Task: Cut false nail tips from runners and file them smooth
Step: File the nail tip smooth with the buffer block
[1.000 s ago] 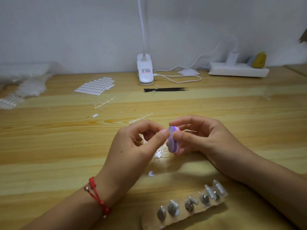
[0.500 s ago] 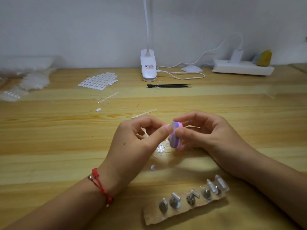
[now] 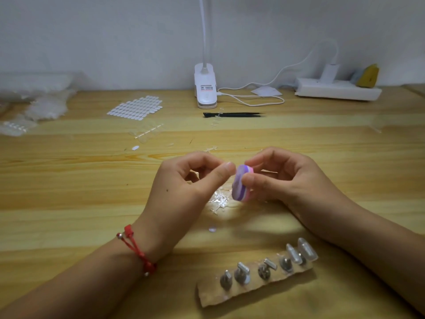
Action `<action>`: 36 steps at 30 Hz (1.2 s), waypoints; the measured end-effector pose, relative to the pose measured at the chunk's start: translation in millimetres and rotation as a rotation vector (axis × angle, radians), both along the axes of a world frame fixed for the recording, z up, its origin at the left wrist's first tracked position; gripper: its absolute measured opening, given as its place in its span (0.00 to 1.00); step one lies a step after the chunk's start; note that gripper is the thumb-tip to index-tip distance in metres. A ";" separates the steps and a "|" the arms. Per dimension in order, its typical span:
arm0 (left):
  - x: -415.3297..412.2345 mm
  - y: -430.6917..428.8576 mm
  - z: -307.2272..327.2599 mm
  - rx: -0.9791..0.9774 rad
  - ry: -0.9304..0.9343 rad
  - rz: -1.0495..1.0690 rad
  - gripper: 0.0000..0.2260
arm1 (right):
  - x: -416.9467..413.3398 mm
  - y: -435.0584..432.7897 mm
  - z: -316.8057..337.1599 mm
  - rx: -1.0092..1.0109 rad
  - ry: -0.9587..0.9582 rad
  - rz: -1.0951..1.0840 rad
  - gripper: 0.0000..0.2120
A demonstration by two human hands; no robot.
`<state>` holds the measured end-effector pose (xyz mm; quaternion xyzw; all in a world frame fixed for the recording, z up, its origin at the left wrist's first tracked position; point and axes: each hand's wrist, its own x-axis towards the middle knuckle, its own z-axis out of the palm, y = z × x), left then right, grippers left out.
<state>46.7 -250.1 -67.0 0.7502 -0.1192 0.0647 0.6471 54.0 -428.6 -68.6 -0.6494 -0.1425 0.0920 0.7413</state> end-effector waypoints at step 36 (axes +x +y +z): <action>2.1 3.1 -1.1 -0.057 0.060 -0.040 0.12 | 1.6 -5.0 -0.1 -0.014 0.021 0.038 0.10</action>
